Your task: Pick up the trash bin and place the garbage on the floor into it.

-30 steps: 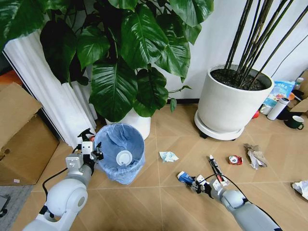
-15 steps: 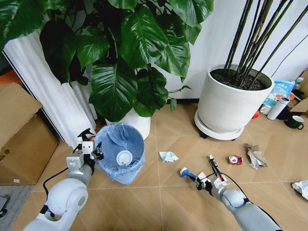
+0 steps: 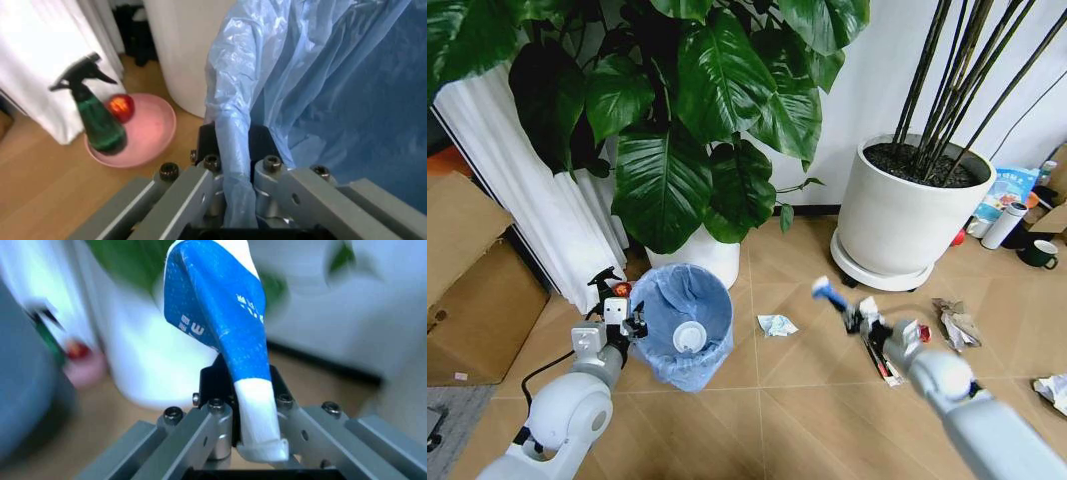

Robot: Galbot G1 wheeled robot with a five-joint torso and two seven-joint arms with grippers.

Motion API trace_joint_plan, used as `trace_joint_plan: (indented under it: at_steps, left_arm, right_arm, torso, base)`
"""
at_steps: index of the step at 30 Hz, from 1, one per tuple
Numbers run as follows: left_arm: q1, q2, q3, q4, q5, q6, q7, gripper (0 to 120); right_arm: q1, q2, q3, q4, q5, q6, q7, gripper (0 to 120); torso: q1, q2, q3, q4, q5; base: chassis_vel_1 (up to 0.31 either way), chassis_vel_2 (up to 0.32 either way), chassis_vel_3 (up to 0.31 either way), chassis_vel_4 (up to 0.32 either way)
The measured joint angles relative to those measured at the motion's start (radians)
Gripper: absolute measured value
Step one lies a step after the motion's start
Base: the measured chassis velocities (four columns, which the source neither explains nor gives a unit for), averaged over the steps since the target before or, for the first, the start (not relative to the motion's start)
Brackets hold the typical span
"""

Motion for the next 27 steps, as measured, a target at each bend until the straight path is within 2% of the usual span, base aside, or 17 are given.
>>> trace_joint_plan:
  at_steps: [3,4,6,7,8,10,12,14,15,20,23,25,27]
  left_arm:
    - [-0.052,0.009,0.044,0.029,-0.042,0.024,-0.016,0]
    - [-0.077,0.011,0.066,0.04,-0.061,0.035,-0.027,0]
    - [-0.087,0.011,0.076,0.045,-0.069,0.038,-0.032,0]
    - [-0.12,0.012,0.108,0.058,-0.098,0.052,-0.051,0]
    - [-0.143,0.012,0.127,0.067,-0.117,0.06,-0.064,0]
    - [-0.155,0.012,0.138,0.072,-0.128,0.064,-0.073,0]
    - [-0.197,0.01,0.175,0.084,-0.164,0.077,-0.101,0]
    - [-0.203,0.01,0.179,0.086,-0.17,0.079,-0.105,0]
    - [-0.217,0.012,0.189,0.09,-0.186,0.084,-0.113,0]
    - [-0.242,0.018,0.192,0.103,-0.213,0.089,-0.125,0]
    - [-0.248,0.026,0.176,0.11,-0.221,0.091,-0.125,0]
    - [-0.248,0.026,0.172,0.112,-0.222,0.091,-0.124,0]
    - [-0.249,0.026,0.167,0.114,-0.223,0.091,-0.121,0]
  right_arm:
    - [0.055,-0.034,-0.073,0.112,0.085,-0.051,0.044,1]
    - [0.081,-0.044,-0.116,0.151,0.124,-0.073,0.061,1]
    - [0.095,-0.047,-0.14,0.168,0.142,-0.085,0.069,1]
    - [0.136,-0.05,-0.207,0.209,0.179,-0.109,0.087,1]
    - [0.173,-0.049,-0.26,0.224,0.198,-0.118,0.101,1]
    - [0.194,-0.046,-0.286,0.225,0.204,-0.122,0.108,1]
    - [0.291,-0.022,-0.397,0.206,0.215,-0.135,0.129,1]
    - [0.308,-0.017,-0.416,0.197,0.215,-0.136,0.133,1]
    - [0.354,0.0,-0.47,0.165,0.218,-0.139,0.147,1]
    - [0.414,0.026,-0.552,0.095,0.218,-0.15,0.156,1]
    - [0.437,0.035,-0.591,0.072,0.201,-0.167,0.152,15]
    - [0.444,0.039,-0.603,0.068,0.198,-0.172,0.154,18]
    - [0.454,0.045,-0.621,0.066,0.199,-0.176,0.161,30]
  torso:
    - [0.0,0.0,0.0,-0.0002,0.0013]
    - [0.0,0.0,0.0,-0.0005,-0.0005]
    - [0.0,0.0,0.0,-0.0006,-0.0002]
    - [0.0,0.0,0.0,-0.0004,0.002]
    - [0.0,0.0,0.0,-0.0004,0.0006]
    - [0.0,0.0,0.0,-0.0007,0.0001]
    - [0.0,0.0,0.0,-0.0003,0.0011]
    - [0.0,0.0,0.0,-0.0003,0.0008]
    - [0.0,0.0,0.0,-0.0002,0.0009]
    - [0.0,0.0,0.0,-0.0002,0.0012]
    - [0.0,0.0,0.0,-0.0003,0.0013]
    - [0.0,0.0,0.0,-0.0003,0.0011]
    - [0.0,0.0,0.0,-0.0003,0.001]
  base:
    - [0.0,0.0,0.0,0.0]
    - [0.0,0.0,0.0,0.0]
    - [0.0,0.0,0.0,0.0]
    - [0.0,0.0,0.0,0.0]
    - [0.0,0.0,0.0,0.0]
    - [0.0,0.0,0.0,0.0]
    - [0.0,0.0,0.0,0.0]
    - [0.0,0.0,0.0,0.0]
    - [0.0,0.0,0.0,0.0]
    - [0.0,0.0,0.0,0.0]
    - [0.0,0.0,0.0,0.0]
    - [0.0,0.0,0.0,0.0]
    - [0.0,0.0,0.0,0.0]
